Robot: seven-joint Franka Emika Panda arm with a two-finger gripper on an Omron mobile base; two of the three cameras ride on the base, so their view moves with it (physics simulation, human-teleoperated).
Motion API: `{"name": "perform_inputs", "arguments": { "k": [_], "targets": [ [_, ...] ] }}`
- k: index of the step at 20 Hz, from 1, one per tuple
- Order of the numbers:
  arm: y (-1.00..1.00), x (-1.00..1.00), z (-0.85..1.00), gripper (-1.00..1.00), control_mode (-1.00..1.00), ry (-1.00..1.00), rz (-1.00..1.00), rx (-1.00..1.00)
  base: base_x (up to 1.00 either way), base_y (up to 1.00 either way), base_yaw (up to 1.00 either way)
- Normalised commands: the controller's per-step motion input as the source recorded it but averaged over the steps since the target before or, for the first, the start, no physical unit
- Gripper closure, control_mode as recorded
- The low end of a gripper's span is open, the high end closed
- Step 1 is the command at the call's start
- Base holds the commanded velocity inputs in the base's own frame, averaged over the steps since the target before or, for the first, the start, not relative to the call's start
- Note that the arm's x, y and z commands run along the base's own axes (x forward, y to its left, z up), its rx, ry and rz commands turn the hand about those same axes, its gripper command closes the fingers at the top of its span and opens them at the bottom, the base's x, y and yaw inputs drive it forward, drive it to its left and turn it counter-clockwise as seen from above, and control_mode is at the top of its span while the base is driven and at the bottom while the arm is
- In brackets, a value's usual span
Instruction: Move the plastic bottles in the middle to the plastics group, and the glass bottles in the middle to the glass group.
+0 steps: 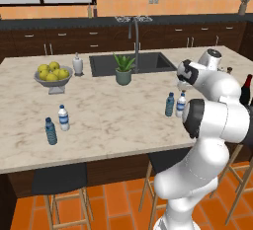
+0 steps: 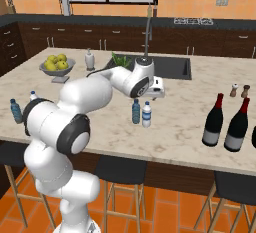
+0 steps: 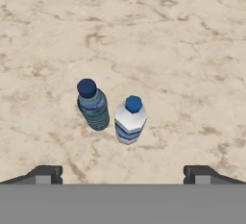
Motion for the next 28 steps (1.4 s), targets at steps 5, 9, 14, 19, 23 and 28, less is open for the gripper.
{"name": "perform_inputs", "arguments": {
  "k": [5,9,14,19,23,28],
  "targets": [
    [0.01,0.21,-0.34,-1.0,-1.0,0.11,0.12,0.0,0.0,0.0,0.0],
    [0.01,0.3,-0.3,-1.0,-1.0,0.1,0.02,0.0,0.0,0.0,0.0],
    [0.01,0.27,-0.24,-1.0,-1.0,0.06,0.0,0.0,0.0,0.0,0.0],
    [0.0,0.29,-0.22,-1.0,-1.0,0.04,0.0,0.0,0.0,0.0,0.0],
    [0.0,0.27,-0.18,-1.0,-1.0,0.03,0.0,0.0,0.0,0.0,0.0],
    [-0.01,0.11,-0.13,-1.0,-1.0,0.0,0.02,0.0,0.0,0.0,0.0]
  ]
}}
